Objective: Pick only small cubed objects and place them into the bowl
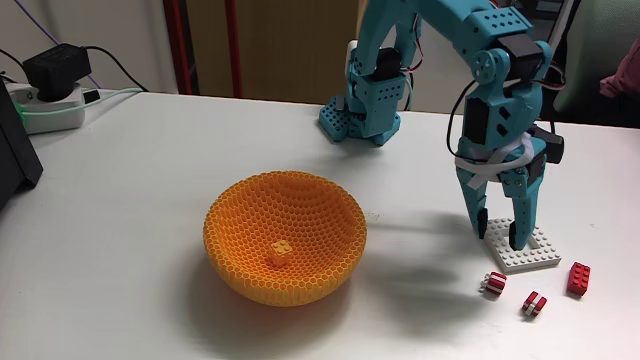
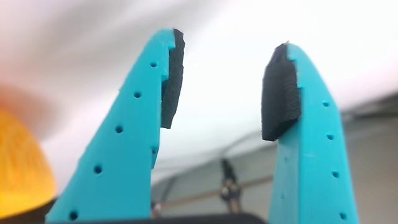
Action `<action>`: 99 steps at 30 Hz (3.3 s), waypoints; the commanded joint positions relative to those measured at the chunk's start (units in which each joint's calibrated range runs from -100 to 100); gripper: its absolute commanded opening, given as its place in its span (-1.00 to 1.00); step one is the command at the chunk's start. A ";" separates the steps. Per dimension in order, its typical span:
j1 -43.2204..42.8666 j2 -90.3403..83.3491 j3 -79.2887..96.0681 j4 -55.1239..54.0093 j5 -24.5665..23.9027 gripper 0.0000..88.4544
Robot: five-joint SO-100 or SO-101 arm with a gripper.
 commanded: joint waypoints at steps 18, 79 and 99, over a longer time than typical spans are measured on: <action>1.49 10.33 -9.39 -4.61 0.39 -0.49; 38.86 -25.28 -1.88 4.25 9.67 -0.91; 48.46 -24.99 7.65 -2.79 10.35 -0.39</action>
